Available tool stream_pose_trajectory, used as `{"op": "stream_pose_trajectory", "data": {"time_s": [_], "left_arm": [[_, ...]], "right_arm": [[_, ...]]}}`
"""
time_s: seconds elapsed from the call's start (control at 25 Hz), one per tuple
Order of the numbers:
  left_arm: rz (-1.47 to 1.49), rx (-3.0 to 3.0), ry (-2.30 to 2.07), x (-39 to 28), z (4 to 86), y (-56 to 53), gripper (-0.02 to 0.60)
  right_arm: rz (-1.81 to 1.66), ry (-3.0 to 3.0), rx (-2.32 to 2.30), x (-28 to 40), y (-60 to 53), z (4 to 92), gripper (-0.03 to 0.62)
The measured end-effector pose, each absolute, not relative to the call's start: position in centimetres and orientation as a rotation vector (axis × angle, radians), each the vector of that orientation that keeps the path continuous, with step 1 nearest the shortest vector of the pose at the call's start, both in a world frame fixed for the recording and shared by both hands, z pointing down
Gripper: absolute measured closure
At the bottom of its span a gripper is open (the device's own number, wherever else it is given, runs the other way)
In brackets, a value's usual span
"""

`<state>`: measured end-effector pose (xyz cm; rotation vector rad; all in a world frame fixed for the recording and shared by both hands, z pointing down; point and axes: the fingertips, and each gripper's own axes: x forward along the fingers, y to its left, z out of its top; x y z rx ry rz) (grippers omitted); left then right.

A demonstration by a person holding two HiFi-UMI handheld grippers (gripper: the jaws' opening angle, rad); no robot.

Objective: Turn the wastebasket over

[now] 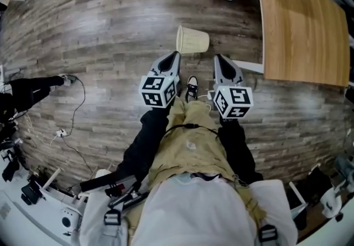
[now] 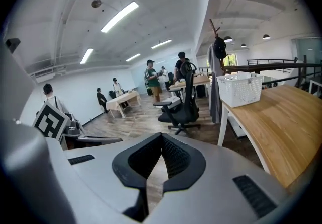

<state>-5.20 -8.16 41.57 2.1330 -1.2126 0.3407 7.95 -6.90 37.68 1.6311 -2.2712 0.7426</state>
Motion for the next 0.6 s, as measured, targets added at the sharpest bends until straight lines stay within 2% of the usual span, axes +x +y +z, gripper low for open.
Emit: {"op": "stream_pose_trajectory", "data": {"time_s": [0.6], "left_arm": [[0.596,1.831,-1.038,-5.9,62.0,-6.9,0.58]], "right_arm": [[1.13,-2.04,1.492,7.4,-7.4,56.9,0.574]]}}
